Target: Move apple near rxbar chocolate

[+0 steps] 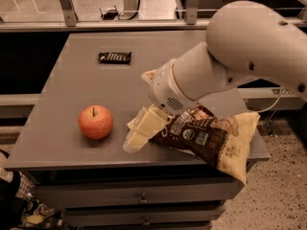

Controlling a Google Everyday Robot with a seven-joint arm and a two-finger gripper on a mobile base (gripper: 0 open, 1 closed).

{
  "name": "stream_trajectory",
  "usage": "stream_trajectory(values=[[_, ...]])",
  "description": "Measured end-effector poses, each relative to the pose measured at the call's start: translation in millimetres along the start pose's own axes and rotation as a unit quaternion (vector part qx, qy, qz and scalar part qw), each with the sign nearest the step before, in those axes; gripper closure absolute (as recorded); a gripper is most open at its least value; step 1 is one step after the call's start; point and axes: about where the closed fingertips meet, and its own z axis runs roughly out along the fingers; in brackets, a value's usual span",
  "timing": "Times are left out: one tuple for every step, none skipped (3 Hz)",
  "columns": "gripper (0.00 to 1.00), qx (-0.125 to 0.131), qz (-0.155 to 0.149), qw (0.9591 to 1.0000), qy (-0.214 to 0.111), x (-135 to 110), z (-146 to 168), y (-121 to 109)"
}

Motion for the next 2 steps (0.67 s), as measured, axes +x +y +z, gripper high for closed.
stream_trajectory(values=[[0.0,-0.004,0.012,0.9999,-0.009,-3,20,-3],[0.0,0.008,0.03,0.9994,-0.018,-7,45,-9]])
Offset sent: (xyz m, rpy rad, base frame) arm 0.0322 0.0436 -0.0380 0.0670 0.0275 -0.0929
